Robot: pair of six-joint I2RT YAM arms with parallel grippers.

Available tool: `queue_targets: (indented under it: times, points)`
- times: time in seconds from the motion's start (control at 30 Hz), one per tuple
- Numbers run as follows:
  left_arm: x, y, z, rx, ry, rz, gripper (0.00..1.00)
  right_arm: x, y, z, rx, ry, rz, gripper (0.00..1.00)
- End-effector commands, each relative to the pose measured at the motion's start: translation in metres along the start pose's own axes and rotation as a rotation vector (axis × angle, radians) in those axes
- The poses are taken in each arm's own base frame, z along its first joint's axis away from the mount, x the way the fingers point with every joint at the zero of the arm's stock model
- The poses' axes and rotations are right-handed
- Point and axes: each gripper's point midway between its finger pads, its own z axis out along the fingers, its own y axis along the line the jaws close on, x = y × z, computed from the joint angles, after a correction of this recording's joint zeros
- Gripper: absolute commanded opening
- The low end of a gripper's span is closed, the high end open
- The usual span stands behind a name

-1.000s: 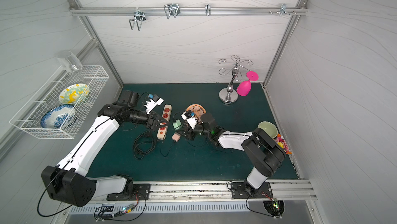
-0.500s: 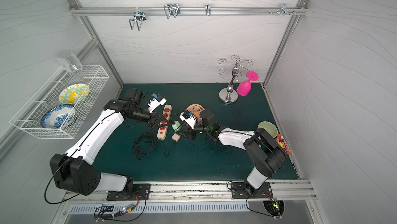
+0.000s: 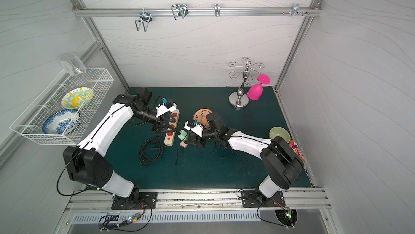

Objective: Plug the desk fan into the power strip
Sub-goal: Adjust the plug.

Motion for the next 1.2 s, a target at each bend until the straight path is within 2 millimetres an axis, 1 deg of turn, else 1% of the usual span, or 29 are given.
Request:
queue_targets:
  times: [0.0,0.13,0.2,0.3,0.4,0.53,0.7,0.77,0.97,1.17]
  points:
    - [-0.002,-0.008,-0.005,0.013,0.007,0.068,0.71,-0.017,0.0,-0.002,0.037,-0.022,-0.081,0.0]
    - [0.002,-0.018,-0.002,0.04,-0.015,0.128,0.74,-0.02,0.0,-0.005,0.051,-0.045,-0.087,0.0]
    - [0.001,-0.022,0.0,0.051,-0.04,0.162,0.76,-0.021,0.002,-0.004,0.035,-0.039,-0.083,0.0]
    - [0.003,-0.03,0.002,0.062,-0.048,0.232,0.78,-0.023,0.006,-0.002,0.004,-0.05,-0.054,0.0]
    - [0.006,-0.027,0.003,0.052,-0.027,0.251,0.78,-0.021,0.008,-0.001,-0.02,-0.047,-0.039,0.0]
    - [0.014,-0.024,0.009,0.052,0.002,0.267,0.78,-0.028,0.011,-0.001,-0.046,-0.069,-0.03,0.0]
    - [0.019,-0.009,0.016,0.018,0.025,0.264,0.81,-0.031,0.012,0.0,-0.056,-0.066,-0.027,0.0]
    - [0.021,-0.01,0.018,0.031,0.029,0.271,0.81,-0.031,0.013,0.001,-0.06,-0.071,-0.026,0.0]
    - [0.015,-0.014,0.022,0.052,0.015,0.29,0.76,-0.031,0.012,0.004,-0.075,-0.061,-0.015,0.0]
    - [0.018,-0.019,0.029,0.075,0.018,0.304,0.7,-0.031,0.013,0.005,-0.084,-0.06,-0.007,0.0]
